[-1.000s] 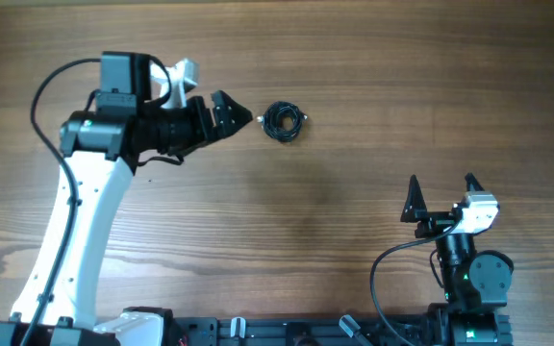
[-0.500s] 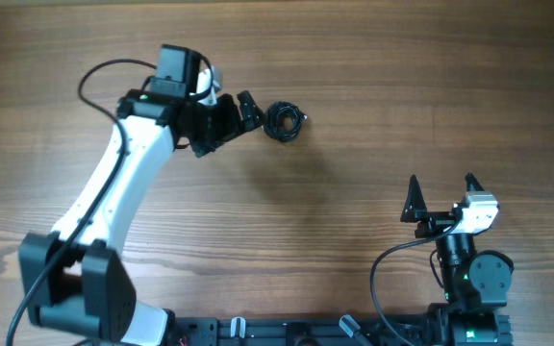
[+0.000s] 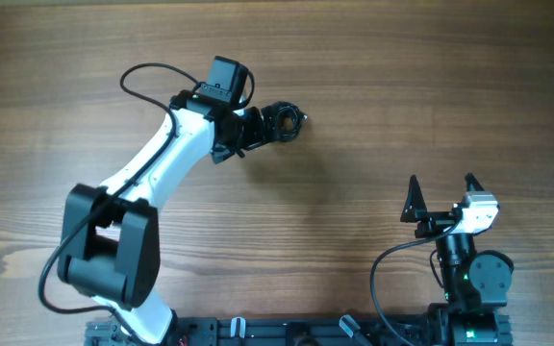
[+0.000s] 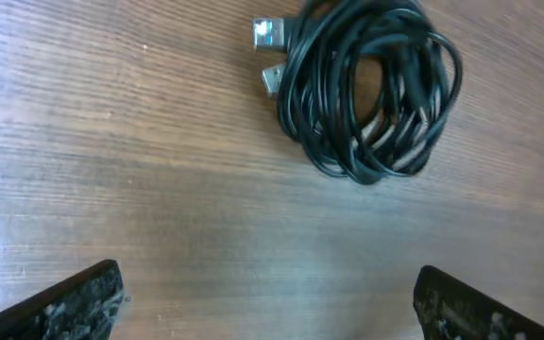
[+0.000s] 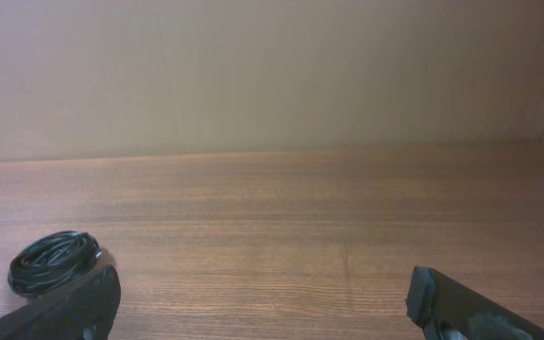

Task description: Untangle cables

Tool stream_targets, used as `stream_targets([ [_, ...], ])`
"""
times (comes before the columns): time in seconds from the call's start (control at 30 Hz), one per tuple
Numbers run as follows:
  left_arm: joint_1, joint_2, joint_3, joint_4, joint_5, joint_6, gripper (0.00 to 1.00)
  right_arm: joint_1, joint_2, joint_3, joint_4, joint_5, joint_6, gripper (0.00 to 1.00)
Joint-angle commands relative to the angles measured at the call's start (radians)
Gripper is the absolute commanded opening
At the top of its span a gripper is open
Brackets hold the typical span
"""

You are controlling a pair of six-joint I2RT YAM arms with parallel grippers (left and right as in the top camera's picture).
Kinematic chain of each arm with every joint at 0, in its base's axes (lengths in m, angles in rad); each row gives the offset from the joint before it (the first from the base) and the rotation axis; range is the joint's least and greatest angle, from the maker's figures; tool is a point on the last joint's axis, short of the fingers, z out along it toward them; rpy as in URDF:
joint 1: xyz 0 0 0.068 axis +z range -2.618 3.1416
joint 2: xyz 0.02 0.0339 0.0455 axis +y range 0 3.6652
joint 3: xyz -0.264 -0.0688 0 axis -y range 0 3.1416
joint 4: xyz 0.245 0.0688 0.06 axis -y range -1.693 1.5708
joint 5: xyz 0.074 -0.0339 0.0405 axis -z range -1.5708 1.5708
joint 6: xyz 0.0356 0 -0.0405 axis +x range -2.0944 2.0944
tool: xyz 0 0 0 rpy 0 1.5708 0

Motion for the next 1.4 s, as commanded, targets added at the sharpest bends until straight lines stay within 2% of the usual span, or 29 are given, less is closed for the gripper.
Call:
stream_targets([
  [0.0,-0.003,0.025,0.013,0.083,-0.028,-0.022,1.0,0.006,-0.006,-0.001,0.003,-0.012,-0.005,1.0],
  [0.1,-0.009,0.034,0.013,0.156,-0.029,-0.021,1.0,0.006,-0.006,-0.001,0.003,-0.012,-0.005,1.0],
  [0.3,-0.014,0.069,0.013,0.183,-0.032,-0.023,1.0,0.006,-0.006,-0.001,0.003,-0.012,-0.005,1.0],
  [0.43,-0.014,0.09,0.013,0.259,-0.044,-0.119,1.0,0.006,-0.006,-0.001,0.003,-0.012,-0.005,1.0],
  [0.7,-0.014,0.094,0.013,0.278,-0.153,-0.118,1.0,0.006,-0.006,-0.001,0.003,-0.012,-0.006,1.0],
  [1.27,-0.031,0.161,0.012,0.454,-0.184,-0.119,1.0,0.006,-0.006,-0.001,0.003,-0.012,-0.005,1.0],
  [1.37,-0.038,0.185,0.012,0.474,-0.189,-0.127,0.94,0.006,-0.006,-0.001,0.003,-0.012,-0.005,1.0],
])
